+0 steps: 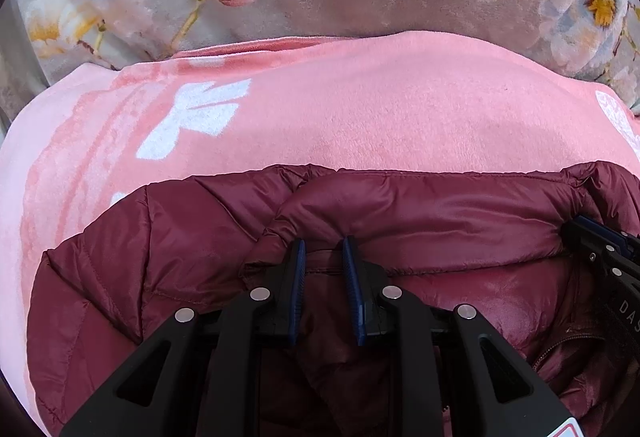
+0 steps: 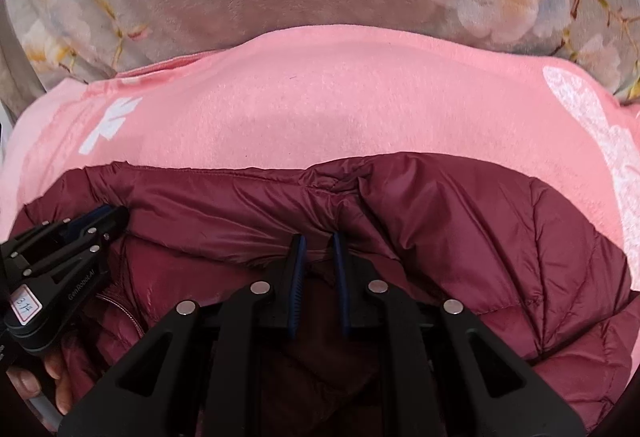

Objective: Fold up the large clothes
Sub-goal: 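Grasp the jacket near the collar with the left tool while the right tool grasps beside it, then open both tools and move them to the jacket's side edge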

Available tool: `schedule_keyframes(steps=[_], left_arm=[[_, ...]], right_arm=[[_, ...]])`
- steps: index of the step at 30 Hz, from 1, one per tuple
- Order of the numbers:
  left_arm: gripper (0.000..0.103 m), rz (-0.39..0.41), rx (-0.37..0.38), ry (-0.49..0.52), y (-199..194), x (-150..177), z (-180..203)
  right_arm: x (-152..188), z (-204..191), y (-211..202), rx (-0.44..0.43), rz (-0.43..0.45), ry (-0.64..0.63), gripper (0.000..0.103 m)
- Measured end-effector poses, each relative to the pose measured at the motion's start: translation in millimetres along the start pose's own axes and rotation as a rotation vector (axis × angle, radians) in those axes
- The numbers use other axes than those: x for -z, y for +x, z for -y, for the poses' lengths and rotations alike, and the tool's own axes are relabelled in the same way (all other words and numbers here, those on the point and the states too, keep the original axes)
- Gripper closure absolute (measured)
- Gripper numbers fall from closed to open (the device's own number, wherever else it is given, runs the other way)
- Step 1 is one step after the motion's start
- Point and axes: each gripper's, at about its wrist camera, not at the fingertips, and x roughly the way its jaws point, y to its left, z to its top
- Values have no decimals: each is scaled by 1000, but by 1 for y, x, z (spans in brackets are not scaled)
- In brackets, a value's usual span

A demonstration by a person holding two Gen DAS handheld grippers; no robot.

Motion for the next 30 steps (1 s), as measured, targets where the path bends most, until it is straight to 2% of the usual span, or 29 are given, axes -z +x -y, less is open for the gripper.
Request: schedule_keyframes(steps=[3,5,6,7,9,12,13,16,19,22,24,26,30], left_arm=[[80,4,31,-22,-8,4,-8],[77,-3,22,-32,-24,14,-20],[73,0,8,-36,-35,21,-25],[54,7,-7,-43,-50,31,-34],[39,39,-10,-56,-81,52,-54],[30,40,27,-41,-128,94,-89],[28,21,38,-41,-141,109,-101],[28,-56,92,-80,-179,166,-144],[28,-160,156,-166,-210,232,-188],[28,-229,213,-257,-230,281,-211],[28,-247,234,-292,-239,303,-217],[28,-231,249,-324,-248,318,-219],[29,-193,282,-364,-260,332,-212]], right_arm=[[5,16,-18,-33,20,67,91],[15,30,-59,49,76,97,87],[22,39,-83,77,105,101,78],[31,50,-110,92,127,107,66],[55,71,-156,89,151,123,54],[111,100,-220,78,142,127,40],[131,108,-237,76,129,132,35],[213,131,-290,57,65,180,30],[283,138,-322,54,16,241,26],[329,135,-338,61,-23,271,26],[353,130,-343,36,-27,289,26],[368,124,-343,9,-24,320,26],[370,116,-340,-76,19,372,24]])
